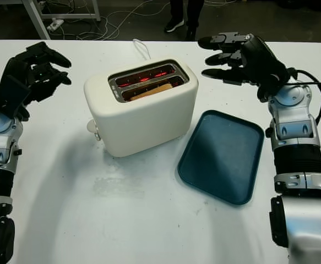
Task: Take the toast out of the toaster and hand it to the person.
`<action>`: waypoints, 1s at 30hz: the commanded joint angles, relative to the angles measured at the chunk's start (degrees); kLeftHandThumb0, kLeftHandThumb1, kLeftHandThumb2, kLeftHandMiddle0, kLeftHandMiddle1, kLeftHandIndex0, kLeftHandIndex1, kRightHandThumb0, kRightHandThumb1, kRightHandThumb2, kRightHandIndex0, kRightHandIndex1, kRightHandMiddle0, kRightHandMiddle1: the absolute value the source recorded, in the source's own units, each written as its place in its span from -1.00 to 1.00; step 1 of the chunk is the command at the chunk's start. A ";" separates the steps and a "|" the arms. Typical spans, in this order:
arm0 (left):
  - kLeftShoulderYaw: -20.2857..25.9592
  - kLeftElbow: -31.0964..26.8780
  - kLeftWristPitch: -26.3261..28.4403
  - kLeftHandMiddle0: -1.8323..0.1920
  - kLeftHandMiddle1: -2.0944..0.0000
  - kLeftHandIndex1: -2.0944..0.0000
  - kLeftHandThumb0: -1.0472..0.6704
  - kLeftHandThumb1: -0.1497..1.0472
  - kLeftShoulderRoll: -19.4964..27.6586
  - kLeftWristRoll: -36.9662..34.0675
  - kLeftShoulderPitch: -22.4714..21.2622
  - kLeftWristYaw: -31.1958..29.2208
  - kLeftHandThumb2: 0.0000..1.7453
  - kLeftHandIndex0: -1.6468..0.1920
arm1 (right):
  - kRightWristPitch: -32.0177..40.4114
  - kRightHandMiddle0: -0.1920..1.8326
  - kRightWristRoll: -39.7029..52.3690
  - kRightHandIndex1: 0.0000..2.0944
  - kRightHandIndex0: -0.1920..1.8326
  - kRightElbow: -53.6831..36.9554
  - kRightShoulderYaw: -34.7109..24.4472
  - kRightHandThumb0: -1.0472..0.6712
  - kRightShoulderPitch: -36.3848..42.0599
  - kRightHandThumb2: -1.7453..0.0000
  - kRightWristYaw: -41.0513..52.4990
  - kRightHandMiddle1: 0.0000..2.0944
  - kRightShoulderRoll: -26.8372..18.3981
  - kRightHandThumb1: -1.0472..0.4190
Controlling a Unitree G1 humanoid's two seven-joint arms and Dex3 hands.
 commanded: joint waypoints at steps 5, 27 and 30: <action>0.10 -0.67 0.17 0.15 -0.19 -0.19 -1.00 0.79 0.44 0.14 0.75 0.20 -0.80 0.20 | 1.01 -0.10 -0.14 -0.47 -0.25 -1.07 0.84 -0.19 -1.02 1.00 0.00 -0.97 0.38 -0.69; 0.38 -0.64 0.05 0.15 -0.19 -0.20 -1.00 0.79 0.57 -0.12 1.08 0.04 -0.81 0.21 | -1.88 -0.11 -1.04 -0.42 -0.29 0.66 1.76 -0.22 -1.24 1.00 0.02 -0.98 -0.11 -0.71; 0.26 -0.62 -0.08 0.15 -0.18 -0.19 -1.00 0.79 0.65 0.00 0.99 -0.07 -0.81 0.22 | -1.68 -0.11 -0.52 -0.42 -0.30 0.81 1.45 -0.21 -1.36 1.00 0.59 -0.98 -0.10 -0.71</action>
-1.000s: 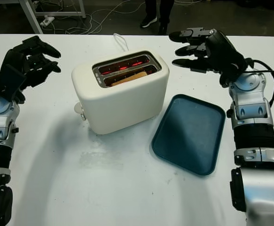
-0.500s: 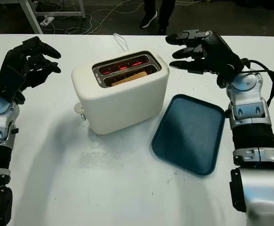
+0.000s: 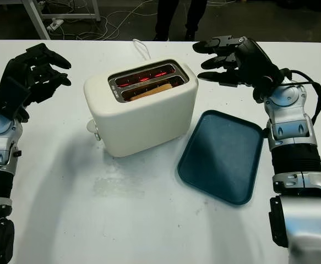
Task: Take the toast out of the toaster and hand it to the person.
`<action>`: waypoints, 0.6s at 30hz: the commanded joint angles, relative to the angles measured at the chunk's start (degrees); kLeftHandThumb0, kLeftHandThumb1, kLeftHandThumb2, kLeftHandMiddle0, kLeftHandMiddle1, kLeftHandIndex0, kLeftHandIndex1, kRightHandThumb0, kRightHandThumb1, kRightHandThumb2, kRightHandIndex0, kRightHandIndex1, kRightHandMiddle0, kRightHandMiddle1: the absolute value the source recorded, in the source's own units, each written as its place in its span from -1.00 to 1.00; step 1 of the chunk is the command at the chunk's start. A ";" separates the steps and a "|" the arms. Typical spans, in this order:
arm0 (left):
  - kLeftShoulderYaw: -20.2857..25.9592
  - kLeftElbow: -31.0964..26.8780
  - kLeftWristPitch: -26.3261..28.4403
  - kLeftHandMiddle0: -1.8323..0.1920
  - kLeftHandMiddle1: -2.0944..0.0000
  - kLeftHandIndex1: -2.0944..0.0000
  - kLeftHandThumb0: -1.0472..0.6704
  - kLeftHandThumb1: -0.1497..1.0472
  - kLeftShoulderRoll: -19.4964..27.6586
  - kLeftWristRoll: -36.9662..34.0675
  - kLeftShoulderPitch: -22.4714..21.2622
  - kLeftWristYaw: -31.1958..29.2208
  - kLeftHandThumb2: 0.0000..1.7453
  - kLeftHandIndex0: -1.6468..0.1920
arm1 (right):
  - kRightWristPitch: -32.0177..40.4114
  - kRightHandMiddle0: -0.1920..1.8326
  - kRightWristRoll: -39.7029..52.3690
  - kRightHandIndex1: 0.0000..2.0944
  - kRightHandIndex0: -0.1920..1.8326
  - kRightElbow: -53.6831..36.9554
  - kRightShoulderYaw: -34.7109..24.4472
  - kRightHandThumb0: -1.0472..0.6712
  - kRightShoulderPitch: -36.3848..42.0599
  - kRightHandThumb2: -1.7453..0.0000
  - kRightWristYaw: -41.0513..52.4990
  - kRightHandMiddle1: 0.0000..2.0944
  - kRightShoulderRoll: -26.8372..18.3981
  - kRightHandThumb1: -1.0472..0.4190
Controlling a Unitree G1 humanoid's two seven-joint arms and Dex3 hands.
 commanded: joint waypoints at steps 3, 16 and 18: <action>0.10 0.11 -0.35 0.16 -0.19 -0.20 -1.00 0.79 0.65 0.11 0.27 0.08 -0.80 0.22 | -0.73 -0.11 0.12 -0.42 -0.30 0.40 -0.08 -0.25 -1.32 1.00 0.57 -0.98 0.03 -0.71; 0.48 -0.71 0.11 0.15 -0.19 -0.20 -1.00 0.79 0.68 -0.17 0.47 0.26 -0.80 0.22 | 0.20 -0.12 0.19 -0.43 -0.32 -0.27 -0.93 -0.16 -0.59 1.00 0.17 -0.99 -0.56 -0.72; 0.44 -0.84 0.02 0.15 -0.19 -0.20 -1.00 0.79 0.75 0.10 0.50 0.46 -0.80 0.22 | 0.04 -0.12 0.03 -0.44 -0.32 -0.02 -0.97 -0.12 -0.57 1.00 -0.03 -0.99 -0.53 -0.73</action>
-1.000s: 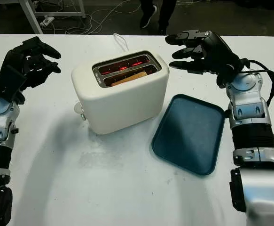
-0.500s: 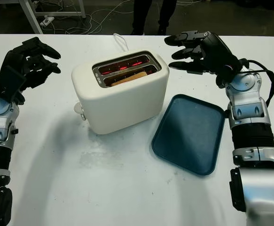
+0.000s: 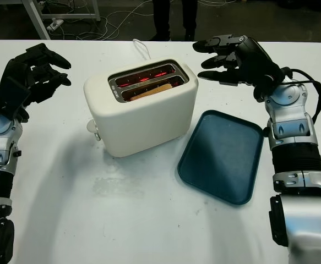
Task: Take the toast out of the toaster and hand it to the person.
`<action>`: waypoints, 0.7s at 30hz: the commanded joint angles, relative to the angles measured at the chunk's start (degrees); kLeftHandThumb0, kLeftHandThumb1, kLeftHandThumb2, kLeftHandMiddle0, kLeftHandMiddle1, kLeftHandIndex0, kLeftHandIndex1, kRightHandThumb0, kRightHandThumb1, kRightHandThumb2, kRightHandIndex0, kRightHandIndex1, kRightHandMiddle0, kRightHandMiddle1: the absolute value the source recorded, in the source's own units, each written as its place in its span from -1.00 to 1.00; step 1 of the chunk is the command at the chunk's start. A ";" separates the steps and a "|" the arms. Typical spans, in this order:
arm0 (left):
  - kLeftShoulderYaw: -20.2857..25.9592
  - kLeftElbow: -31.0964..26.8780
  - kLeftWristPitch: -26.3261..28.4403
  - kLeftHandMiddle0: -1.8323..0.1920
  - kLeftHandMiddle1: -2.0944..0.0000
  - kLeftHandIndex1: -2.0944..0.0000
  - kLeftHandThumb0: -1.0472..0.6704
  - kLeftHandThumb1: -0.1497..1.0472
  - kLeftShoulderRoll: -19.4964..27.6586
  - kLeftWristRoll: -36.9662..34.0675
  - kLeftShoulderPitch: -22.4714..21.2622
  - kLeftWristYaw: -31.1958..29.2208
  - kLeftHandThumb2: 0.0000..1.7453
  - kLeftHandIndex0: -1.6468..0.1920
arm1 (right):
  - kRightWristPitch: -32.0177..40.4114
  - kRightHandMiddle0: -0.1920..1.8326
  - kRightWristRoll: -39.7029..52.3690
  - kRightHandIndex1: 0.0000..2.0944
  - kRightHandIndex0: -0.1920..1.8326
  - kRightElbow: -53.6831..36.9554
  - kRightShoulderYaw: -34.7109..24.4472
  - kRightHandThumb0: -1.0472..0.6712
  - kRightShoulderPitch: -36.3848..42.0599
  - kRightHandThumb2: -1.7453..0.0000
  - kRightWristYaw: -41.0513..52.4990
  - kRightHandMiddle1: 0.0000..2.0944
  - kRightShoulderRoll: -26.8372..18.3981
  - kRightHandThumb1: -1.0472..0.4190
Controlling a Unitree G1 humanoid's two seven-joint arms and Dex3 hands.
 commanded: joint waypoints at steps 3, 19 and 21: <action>0.41 -0.67 0.03 0.15 -0.19 -0.20 -1.00 0.79 0.61 0.07 0.46 0.59 -0.79 0.21 | -0.90 -0.11 -0.78 -0.45 -0.30 -0.07 -0.20 -0.12 -0.11 0.99 -0.88 -0.99 -0.68 -0.74; 0.88 -0.66 -0.16 0.15 -0.20 -0.20 -1.00 0.79 0.55 -0.82 0.71 0.14 -0.80 0.20 | -2.72 -0.08 -0.43 -0.49 -0.27 1.63 -1.42 -0.12 0.49 0.88 -1.94 -0.98 -0.38 -0.83; 1.01 -1.19 0.23 0.15 -0.20 -0.20 -1.00 0.79 0.52 -0.90 0.94 0.15 -0.81 0.20 | -2.82 -0.09 -0.47 -0.50 -0.26 1.42 -1.56 -0.11 0.77 0.87 -2.10 -0.99 -0.32 -0.83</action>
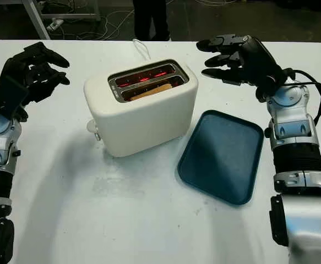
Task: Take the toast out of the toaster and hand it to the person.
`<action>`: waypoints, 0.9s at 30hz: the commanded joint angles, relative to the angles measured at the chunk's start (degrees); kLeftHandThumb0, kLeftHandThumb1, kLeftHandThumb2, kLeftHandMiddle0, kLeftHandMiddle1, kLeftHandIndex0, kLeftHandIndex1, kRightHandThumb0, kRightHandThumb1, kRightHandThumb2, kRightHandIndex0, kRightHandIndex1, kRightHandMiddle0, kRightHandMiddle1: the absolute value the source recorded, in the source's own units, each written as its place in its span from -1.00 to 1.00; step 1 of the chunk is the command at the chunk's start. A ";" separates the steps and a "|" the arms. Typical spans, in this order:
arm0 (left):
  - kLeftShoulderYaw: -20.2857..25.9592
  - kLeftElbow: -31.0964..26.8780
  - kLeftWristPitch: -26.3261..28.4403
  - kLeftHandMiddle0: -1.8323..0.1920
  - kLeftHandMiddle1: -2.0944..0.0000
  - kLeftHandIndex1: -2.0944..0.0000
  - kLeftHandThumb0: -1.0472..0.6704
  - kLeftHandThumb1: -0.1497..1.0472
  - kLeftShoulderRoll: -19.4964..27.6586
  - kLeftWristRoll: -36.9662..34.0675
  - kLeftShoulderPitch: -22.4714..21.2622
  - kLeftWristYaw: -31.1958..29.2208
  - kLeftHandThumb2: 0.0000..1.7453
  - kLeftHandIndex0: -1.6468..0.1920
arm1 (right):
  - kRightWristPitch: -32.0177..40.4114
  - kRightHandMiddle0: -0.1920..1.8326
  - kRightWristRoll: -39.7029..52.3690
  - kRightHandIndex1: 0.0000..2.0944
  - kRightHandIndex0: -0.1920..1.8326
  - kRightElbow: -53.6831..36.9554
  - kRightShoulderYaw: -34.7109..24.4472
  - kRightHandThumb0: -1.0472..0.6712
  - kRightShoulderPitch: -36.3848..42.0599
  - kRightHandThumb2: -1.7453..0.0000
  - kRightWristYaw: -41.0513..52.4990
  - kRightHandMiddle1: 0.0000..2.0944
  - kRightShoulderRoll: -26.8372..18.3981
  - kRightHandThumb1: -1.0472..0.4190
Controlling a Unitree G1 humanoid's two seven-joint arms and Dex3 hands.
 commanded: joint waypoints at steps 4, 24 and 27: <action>0.41 -2.62 1.10 0.16 -0.20 -0.20 -1.00 0.79 0.57 -0.07 1.71 0.35 -0.80 0.20 | -0.88 -0.10 -0.57 -0.51 -0.25 -0.43 -0.15 -0.13 0.90 0.84 -1.02 -0.99 -0.45 -0.83; 0.90 -4.39 3.22 0.18 -0.21 -0.18 -1.00 0.79 0.65 -1.58 2.00 -1.59 -0.92 0.20 | -0.53 -0.08 0.17 -0.58 -0.24 -0.04 -0.39 -0.13 0.28 0.89 -0.50 -0.99 -0.10 -0.83; 0.96 -4.31 2.95 0.18 -0.19 -0.16 -1.00 0.79 0.68 -1.83 2.01 -1.91 -0.94 0.19 | -0.59 -0.07 0.15 -0.58 -0.22 0.09 -0.29 -0.15 0.15 0.90 -0.37 -0.98 -0.06 -0.83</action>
